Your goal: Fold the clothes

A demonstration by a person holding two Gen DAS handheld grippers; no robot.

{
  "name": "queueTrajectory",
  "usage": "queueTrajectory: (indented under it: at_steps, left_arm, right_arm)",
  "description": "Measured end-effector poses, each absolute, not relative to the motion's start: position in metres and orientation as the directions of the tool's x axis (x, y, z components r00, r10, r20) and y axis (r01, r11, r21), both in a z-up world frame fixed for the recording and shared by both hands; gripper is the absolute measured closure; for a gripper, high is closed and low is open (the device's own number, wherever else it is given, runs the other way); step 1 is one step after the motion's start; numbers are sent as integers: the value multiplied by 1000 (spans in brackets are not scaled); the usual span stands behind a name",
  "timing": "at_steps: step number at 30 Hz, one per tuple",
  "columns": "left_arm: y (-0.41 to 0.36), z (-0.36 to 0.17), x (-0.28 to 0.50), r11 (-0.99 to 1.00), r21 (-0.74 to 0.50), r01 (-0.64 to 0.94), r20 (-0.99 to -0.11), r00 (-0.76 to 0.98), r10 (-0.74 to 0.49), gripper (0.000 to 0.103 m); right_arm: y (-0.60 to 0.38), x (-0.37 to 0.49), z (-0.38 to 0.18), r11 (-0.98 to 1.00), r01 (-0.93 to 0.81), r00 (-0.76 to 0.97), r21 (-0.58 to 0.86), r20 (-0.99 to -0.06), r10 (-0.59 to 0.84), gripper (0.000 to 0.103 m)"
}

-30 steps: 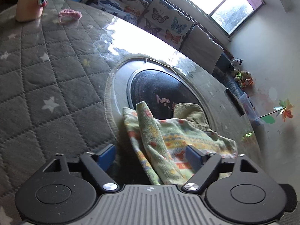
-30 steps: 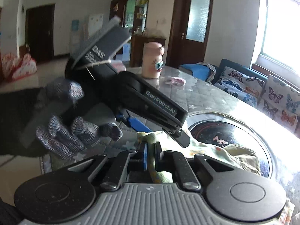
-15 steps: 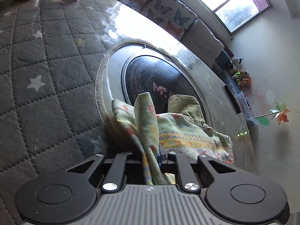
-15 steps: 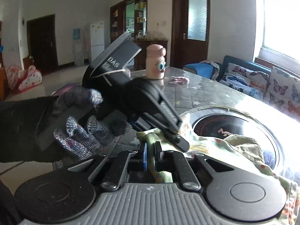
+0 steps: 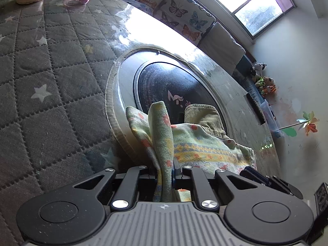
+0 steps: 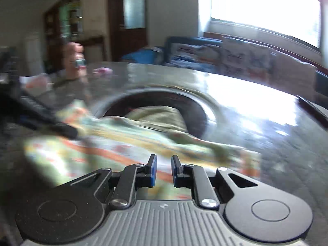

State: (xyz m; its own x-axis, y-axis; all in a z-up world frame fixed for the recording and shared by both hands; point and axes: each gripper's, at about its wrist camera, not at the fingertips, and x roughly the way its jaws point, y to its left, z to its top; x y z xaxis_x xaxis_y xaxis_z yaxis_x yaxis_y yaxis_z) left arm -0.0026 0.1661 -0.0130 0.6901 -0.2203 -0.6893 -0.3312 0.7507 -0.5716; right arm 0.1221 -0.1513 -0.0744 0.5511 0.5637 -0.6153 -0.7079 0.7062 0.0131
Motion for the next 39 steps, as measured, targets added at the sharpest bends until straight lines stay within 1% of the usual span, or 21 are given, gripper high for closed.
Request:
queueTrajectory:
  at_steps: [6,7,9,10,11,15,17,19,21,22,23,24,26,29,33,39]
  left_arm:
    - [164,-12,-1,762,-557,-329,-694,689,-210,91]
    - [164,-12,-1,764,-555,-329,-695,688,-208,91]
    - [163,-12,0,767,-550,-329,-697,687,-204,90]
    - [163,-11,0,770,-547,-329,-698,687,-202,91]
    - [163,-11,1,773,-543,-328,-699,687,-199,91]
    - [161,-10,2,789,-523,-322,-703,687,-184,90]
    - [160,-9,2,798,-511,-320,-704,688,-175,91]
    - [159,-8,3,806,-500,-318,-706,688,-166,90]
    - [158,-7,5,816,-485,-314,-708,689,-155,91]
    - [157,-5,6,822,-476,-311,-709,690,-149,91]
    - [156,-4,6,829,-467,-307,-708,692,-142,91]
    - [155,-2,6,835,-459,-303,-706,695,-136,91]
    - [153,1,7,844,-447,-295,-704,699,-129,91]
    - [148,9,10,863,-424,-275,-698,707,-117,92]
    - [142,25,16,884,-402,-237,-678,726,-114,93]
    - [121,44,36,910,-379,-169,-650,749,-132,94]
  right_arm:
    - [-185,155,-88,786,-618,619,-6,-620,481,89]
    - [-190,161,-90,801,-599,632,-6,-618,468,86]
    - [-195,173,-90,822,-570,646,9,-613,455,77]
    - [-197,175,-90,830,-558,652,9,-613,445,65]
    - [-199,177,-91,842,-540,661,9,-614,431,62]
    - [-202,185,-95,859,-508,654,59,-623,429,58]
    - [-203,188,-97,866,-494,654,82,-622,432,52]
    - [-203,188,-97,875,-472,656,111,-619,432,52]
    - [-204,185,-95,875,-467,656,130,-613,441,56]
    - [-204,183,-94,873,-467,655,137,-609,446,63]
    - [-205,181,-92,872,-468,655,144,-606,452,72]
    - [-205,179,-91,870,-469,654,151,-602,458,76]
    - [-206,175,-88,866,-471,653,166,-595,469,90]
    - [-208,169,-83,860,-474,651,187,-583,486,93]
    - [-211,160,-76,853,-476,653,212,-565,505,93]
    - [-230,149,-49,865,-462,703,195,-514,491,94]
